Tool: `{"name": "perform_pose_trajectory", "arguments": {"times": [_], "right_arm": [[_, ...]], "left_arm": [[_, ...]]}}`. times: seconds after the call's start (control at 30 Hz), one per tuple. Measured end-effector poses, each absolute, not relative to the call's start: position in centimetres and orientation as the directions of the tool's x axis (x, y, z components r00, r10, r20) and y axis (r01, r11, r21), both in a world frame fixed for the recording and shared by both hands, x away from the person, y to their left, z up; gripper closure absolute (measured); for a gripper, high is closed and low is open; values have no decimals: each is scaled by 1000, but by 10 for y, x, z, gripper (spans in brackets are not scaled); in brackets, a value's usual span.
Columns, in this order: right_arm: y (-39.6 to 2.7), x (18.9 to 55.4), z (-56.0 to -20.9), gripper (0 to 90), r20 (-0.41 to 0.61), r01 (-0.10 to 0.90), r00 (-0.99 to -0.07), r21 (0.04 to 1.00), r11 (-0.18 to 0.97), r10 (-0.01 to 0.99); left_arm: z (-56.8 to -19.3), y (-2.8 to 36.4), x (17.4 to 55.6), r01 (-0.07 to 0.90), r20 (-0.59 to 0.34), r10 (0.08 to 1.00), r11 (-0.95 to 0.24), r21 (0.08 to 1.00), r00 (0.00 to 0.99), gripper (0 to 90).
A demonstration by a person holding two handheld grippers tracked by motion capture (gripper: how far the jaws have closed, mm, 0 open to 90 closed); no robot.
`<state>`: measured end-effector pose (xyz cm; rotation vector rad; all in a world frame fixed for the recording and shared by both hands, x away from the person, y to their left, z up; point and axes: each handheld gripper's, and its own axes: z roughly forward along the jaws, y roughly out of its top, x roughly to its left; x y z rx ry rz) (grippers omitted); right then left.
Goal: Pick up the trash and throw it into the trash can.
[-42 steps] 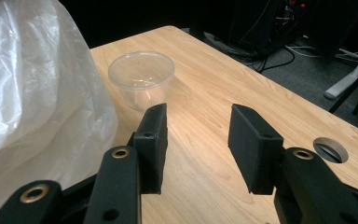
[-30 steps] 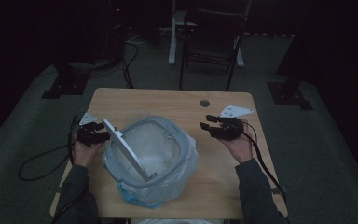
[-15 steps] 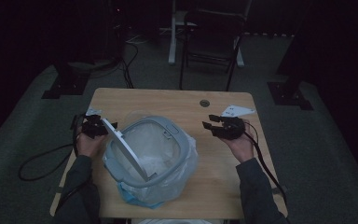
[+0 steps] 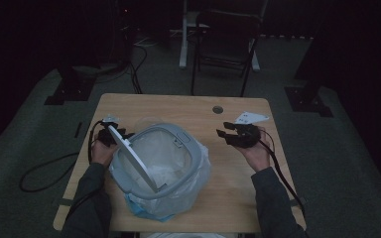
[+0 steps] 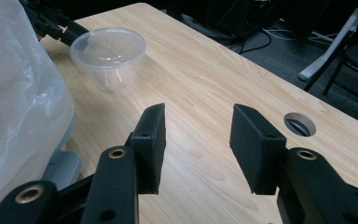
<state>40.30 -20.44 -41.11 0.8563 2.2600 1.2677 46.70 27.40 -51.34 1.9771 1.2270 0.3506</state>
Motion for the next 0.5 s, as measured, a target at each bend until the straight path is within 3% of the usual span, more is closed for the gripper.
{"name": "perform_pose_trajectory", "arguments": {"times": [0.3,0.5], "right_arm": [[-205,406,-412,546,-62,317,-717,858,405,694],[-205,407,-415,546,-64,317,-717,857,406,695]], "left_arm": [[-503,265,487,649,-100,878,-264,714,467,452],[-498,265,501,646,-148,880,-209,734,452,473]]}}
